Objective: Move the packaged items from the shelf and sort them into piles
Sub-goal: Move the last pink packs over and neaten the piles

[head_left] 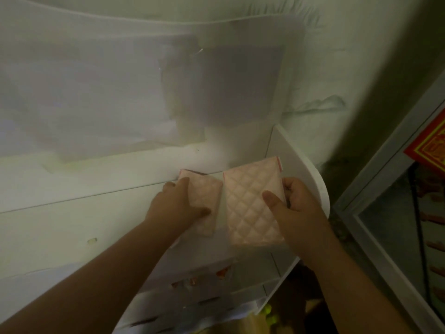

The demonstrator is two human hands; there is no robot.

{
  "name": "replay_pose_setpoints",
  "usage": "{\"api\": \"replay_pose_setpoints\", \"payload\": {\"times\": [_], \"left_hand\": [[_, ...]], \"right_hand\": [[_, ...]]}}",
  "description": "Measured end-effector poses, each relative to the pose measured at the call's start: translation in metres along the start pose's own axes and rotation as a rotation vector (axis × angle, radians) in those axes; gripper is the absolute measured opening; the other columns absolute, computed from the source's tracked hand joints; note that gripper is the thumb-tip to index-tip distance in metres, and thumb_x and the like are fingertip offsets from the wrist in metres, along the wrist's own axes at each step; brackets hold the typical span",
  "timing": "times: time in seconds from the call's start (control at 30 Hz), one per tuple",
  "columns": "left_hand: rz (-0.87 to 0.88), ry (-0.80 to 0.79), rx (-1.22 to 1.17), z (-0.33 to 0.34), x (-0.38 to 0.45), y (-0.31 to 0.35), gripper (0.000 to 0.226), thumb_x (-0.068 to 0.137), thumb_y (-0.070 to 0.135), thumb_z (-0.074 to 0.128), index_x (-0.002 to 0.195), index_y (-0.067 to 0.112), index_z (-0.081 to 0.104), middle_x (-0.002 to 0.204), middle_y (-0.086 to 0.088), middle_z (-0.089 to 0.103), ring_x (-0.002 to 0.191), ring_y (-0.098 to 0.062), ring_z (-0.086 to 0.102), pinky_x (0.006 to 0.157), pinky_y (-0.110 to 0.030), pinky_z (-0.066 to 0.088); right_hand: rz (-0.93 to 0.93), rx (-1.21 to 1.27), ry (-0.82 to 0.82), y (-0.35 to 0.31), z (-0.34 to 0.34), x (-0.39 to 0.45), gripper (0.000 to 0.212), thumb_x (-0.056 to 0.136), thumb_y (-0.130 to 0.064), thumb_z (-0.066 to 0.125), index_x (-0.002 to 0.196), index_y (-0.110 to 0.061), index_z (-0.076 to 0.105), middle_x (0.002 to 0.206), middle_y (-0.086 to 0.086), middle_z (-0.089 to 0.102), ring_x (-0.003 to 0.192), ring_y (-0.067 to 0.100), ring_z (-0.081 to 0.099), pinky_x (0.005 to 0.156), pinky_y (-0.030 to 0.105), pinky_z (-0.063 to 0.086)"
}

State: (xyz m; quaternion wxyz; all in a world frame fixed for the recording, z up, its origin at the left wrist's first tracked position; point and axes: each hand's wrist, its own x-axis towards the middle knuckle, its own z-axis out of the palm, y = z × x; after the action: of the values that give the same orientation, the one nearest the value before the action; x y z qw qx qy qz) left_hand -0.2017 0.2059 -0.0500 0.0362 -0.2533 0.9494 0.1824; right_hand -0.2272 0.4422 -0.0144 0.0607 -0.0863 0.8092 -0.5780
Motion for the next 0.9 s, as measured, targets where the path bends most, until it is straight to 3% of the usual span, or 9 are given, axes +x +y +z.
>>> {"api": "replay_pose_setpoints", "payload": {"times": [0.13, 0.27, 0.4, 0.57, 0.67, 0.8, 0.9], "left_hand": [[0.136, 0.187, -0.193, -0.010, -0.006, -0.006, 0.060, 0.085, 0.041, 0.069, 0.139, 0.024, 0.047, 0.120, -0.005, 0.062, 0.099, -0.019, 0.059, 0.087, -0.033, 0.047], [-0.052, 0.229, -0.646, -0.015, -0.017, -0.009, 0.052, 0.087, 0.032, 0.070, 0.135, 0.021, 0.051, 0.105, 0.008, 0.063, 0.088, -0.015, 0.062, 0.069, -0.030, 0.054], [-0.188, 0.206, -0.954, -0.026, -0.029, -0.030, 0.010, 0.090, 0.035, 0.067, 0.091, 0.025, 0.066, 0.091, -0.001, 0.072, 0.085, -0.023, 0.069, 0.073, -0.040, 0.060], [-0.244, 0.304, -1.017, -0.036, -0.051, -0.063, 0.022, 0.094, 0.041, 0.059, 0.092, 0.021, 0.068, 0.087, -0.003, 0.073, 0.083, -0.026, 0.070, 0.074, -0.047, 0.060], [-0.323, 0.357, -0.976, -0.039, -0.063, -0.088, 0.026, 0.096, 0.044, 0.054, 0.096, 0.020, 0.065, 0.091, -0.005, 0.071, 0.084, -0.027, 0.069, 0.073, -0.049, 0.060], [-0.336, 0.435, -0.916, -0.047, -0.082, -0.122, 0.029, 0.095, 0.042, 0.057, 0.092, 0.015, 0.066, 0.085, -0.008, 0.070, 0.074, -0.025, 0.067, 0.053, -0.033, 0.052], [-0.340, 0.483, -0.881, -0.056, -0.102, -0.146, 0.030, 0.094, 0.043, 0.057, 0.093, 0.015, 0.066, 0.080, -0.005, 0.070, 0.072, -0.024, 0.066, 0.054, -0.029, 0.045]], "right_hand": [[0.000, 0.059, 0.005, 0.002, 0.005, 0.002, 0.011, 0.095, -0.033, 0.060, 0.103, -0.032, 0.054, 0.099, -0.011, 0.067, 0.087, 0.006, 0.065, 0.065, 0.026, 0.052], [-0.012, 0.114, 0.023, 0.002, 0.013, 0.004, 0.009, 0.095, -0.035, 0.059, 0.099, -0.036, 0.052, 0.097, -0.016, 0.065, 0.082, -0.002, 0.063, 0.060, 0.018, 0.050], [-0.029, 0.207, 0.026, 0.002, 0.028, 0.006, 0.012, 0.093, -0.035, 0.061, 0.104, -0.031, 0.057, 0.101, -0.008, 0.070, 0.087, 0.008, 0.069, 0.069, 0.030, 0.058], [-0.009, 0.286, -0.028, -0.002, 0.058, 0.005, 0.009, 0.094, -0.028, 0.062, 0.101, -0.024, 0.060, 0.092, -0.002, 0.073, 0.079, 0.013, 0.072, 0.062, 0.034, 0.058], [-0.004, 0.314, -0.064, -0.009, 0.079, -0.001, 0.007, 0.094, -0.026, 0.062, 0.099, -0.022, 0.061, 0.080, -0.003, 0.072, 0.065, 0.009, 0.069, 0.048, 0.025, 0.051], [0.005, 0.294, -0.113, -0.021, 0.105, -0.014, 0.009, 0.096, -0.031, 0.059, 0.099, -0.022, 0.061, 0.067, -0.005, 0.069, 0.054, 0.007, 0.064, 0.041, 0.022, 0.046], [-0.012, 0.268, -0.151, -0.033, 0.127, -0.030, 0.012, 0.097, -0.031, 0.057, 0.100, -0.021, 0.062, 0.067, -0.007, 0.070, 0.055, 0.005, 0.063, 0.044, 0.024, 0.049]]}}
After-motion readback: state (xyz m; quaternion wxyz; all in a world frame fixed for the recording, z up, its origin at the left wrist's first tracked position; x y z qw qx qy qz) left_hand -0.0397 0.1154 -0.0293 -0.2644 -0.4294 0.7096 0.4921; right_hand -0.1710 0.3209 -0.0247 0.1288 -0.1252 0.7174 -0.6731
